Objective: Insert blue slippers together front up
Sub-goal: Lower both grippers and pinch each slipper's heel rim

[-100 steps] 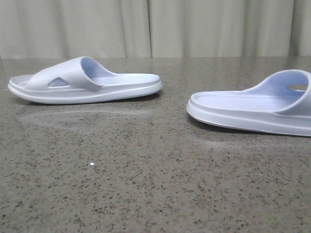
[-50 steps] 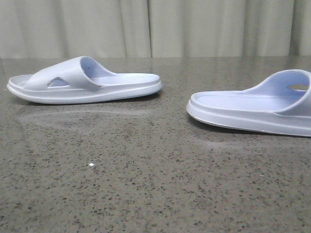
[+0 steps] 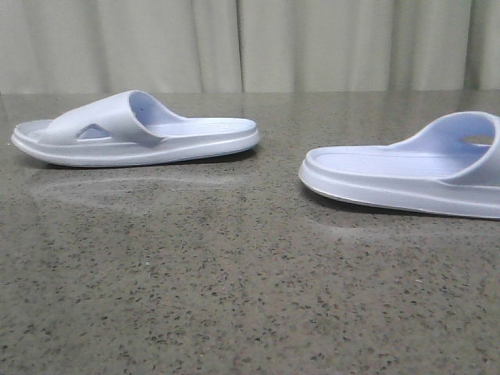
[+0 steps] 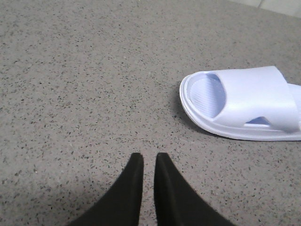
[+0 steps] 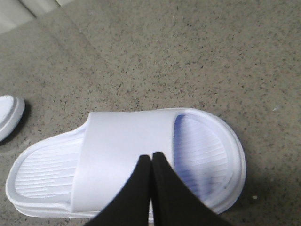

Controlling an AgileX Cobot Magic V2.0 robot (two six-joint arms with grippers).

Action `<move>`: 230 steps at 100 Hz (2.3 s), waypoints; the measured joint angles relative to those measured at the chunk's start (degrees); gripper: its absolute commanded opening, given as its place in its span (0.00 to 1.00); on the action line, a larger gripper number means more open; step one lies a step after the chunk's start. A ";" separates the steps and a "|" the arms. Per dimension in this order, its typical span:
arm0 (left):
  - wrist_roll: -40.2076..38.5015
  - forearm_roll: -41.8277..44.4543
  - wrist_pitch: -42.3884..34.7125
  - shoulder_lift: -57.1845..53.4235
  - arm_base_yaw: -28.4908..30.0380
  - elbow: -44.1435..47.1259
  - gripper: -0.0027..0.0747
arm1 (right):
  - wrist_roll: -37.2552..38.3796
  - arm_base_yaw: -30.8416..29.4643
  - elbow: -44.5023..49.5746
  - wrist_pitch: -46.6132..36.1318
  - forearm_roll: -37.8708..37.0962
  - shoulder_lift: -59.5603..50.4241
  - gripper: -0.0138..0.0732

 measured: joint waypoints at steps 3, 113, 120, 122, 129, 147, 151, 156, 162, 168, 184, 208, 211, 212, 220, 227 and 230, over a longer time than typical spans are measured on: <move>0.64 0.00 0.27 0.71 0.00 -0.49 0.06 | 0.00 -0.07 -0.97 1.52 -0.97 0.97 0.07; 26.45 -25.94 6.15 13.05 0.00 -4.00 0.40 | -0.68 -12.20 -11.16 16.09 -10.11 17.49 0.54; 26.84 -25.94 6.34 13.05 0.00 -4.00 0.40 | -2.83 -12.82 -11.75 16.75 -8.18 19.54 0.54; 26.83 -25.94 6.34 13.05 0.00 -4.00 0.40 | -3.32 -12.97 -11.84 16.89 -7.40 20.16 0.54; 26.96 -25.94 6.47 13.05 0.00 -4.00 0.40 | -5.23 -13.84 -12.12 17.23 -5.35 22.10 0.54; 27.35 -25.94 6.81 13.05 0.00 -4.00 0.40 | -13.52 -17.21 -12.39 19.38 3.81 25.71 0.54; 27.42 -26.03 6.81 13.05 0.00 -4.00 0.40 | -15.00 -17.80 -12.43 20.11 5.68 26.50 0.54; 27.42 -26.03 6.85 13.05 0.00 -4.00 0.40 | -16.15 -18.32 -12.65 20.91 6.89 27.51 0.54; 27.42 -26.03 6.94 13.05 0.00 -4.00 0.40 | -17.77 -18.75 -12.87 22.07 8.31 28.92 0.54; 27.42 -26.03 7.07 13.05 0.00 -4.00 0.40 | -19.31 -18.76 -12.87 23.05 9.82 29.82 0.50; 27.42 -26.26 7.55 13.68 0.00 -4.25 0.40 | -20.86 -18.76 -12.91 24.30 11.46 30.69 0.20; 27.42 -27.37 9.42 21.53 0.00 -9.38 0.40 | -20.86 -18.76 -13.11 24.72 12.32 30.77 0.04; 27.42 -27.74 9.89 23.35 0.25 -10.40 0.40 | -20.86 -18.76 -13.11 24.72 12.32 30.77 0.04; 27.42 -28.03 10.07 23.73 0.23 -10.95 0.40 | -20.86 -18.76 -13.11 24.72 12.32 30.77 0.04; 28.46 -30.17 13.32 28.57 1.74 -14.25 0.40 | -20.86 -18.76 -13.20 24.72 12.32 30.77 0.04; 30.60 -33.43 16.88 32.76 3.96 -17.25 0.40 | -20.86 -18.76 -13.20 24.72 12.32 30.77 0.04; 31.60 -35.04 18.39 34.39 5.26 -18.34 0.40 | -20.86 -18.76 -13.20 24.72 12.32 30.77 0.04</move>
